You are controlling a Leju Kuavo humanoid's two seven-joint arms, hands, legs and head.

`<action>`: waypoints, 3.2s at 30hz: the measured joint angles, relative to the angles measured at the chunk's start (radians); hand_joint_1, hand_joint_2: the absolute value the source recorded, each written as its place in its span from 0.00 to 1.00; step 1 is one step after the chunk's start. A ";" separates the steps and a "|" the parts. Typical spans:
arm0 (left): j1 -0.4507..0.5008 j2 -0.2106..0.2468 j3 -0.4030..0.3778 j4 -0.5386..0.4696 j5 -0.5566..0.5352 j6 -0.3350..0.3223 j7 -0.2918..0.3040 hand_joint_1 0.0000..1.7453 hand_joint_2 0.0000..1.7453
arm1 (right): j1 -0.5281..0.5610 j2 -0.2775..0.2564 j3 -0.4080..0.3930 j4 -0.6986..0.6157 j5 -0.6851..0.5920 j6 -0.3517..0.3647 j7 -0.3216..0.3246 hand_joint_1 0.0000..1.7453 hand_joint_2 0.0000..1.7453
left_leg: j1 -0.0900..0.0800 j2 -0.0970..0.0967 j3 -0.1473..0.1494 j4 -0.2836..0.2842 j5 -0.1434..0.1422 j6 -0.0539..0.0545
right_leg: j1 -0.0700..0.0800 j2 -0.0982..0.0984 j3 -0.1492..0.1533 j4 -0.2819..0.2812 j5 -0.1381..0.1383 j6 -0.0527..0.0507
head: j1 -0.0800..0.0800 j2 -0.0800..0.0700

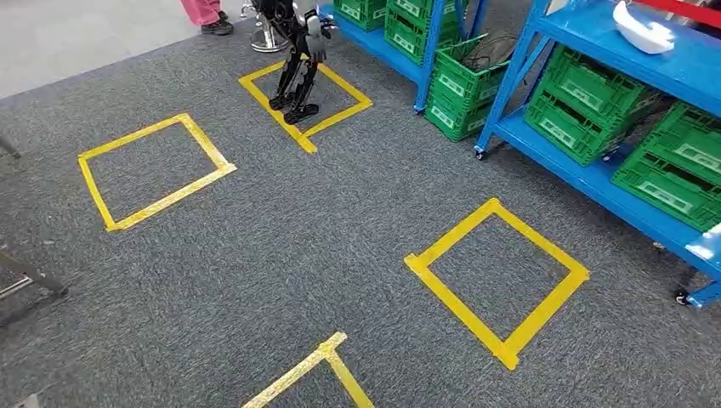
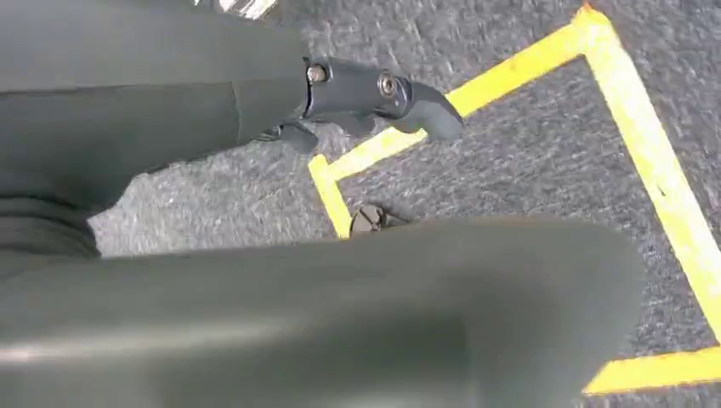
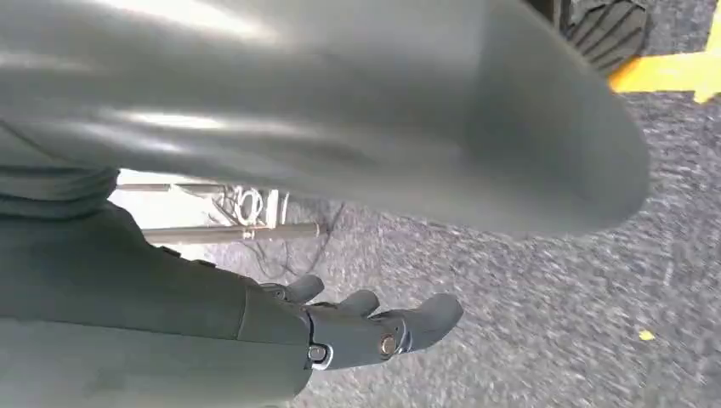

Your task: Take the parts from the cabinet and place them on the table.

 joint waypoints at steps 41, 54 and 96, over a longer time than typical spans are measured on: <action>0.003 0.032 -0.017 -0.002 -0.050 0.059 -0.034 0.00 0.00 | 0.003 0.016 0.018 0.000 -0.030 0.009 -0.039 0.00 0.00 | -0.004 0.090 0.008 -0.006 -0.007 0.029 | -0.009 -0.080 -0.107 0.201 -0.073 0.030 | 0.035 0.000; 0.005 0.029 -0.020 -0.001 -0.034 0.060 -0.015 0.00 0.00 | -0.001 0.014 0.024 0.000 -0.042 0.004 -0.051 0.00 0.00 | 0.000 0.052 -0.127 0.297 -0.146 -0.016 | 0.001 -0.081 0.019 -0.024 0.010 -0.029 | 0.011 0.000; 0.002 0.015 -0.070 -0.002 -0.073 0.037 -0.042 0.00 0.00 | 0.001 0.023 0.055 0.000 -0.043 -0.027 -0.006 0.00 0.00 | -0.008 0.064 0.014 -0.008 -0.005 0.006 | 0.007 -0.085 0.012 0.003 -0.017 0.000 | 0.013 0.000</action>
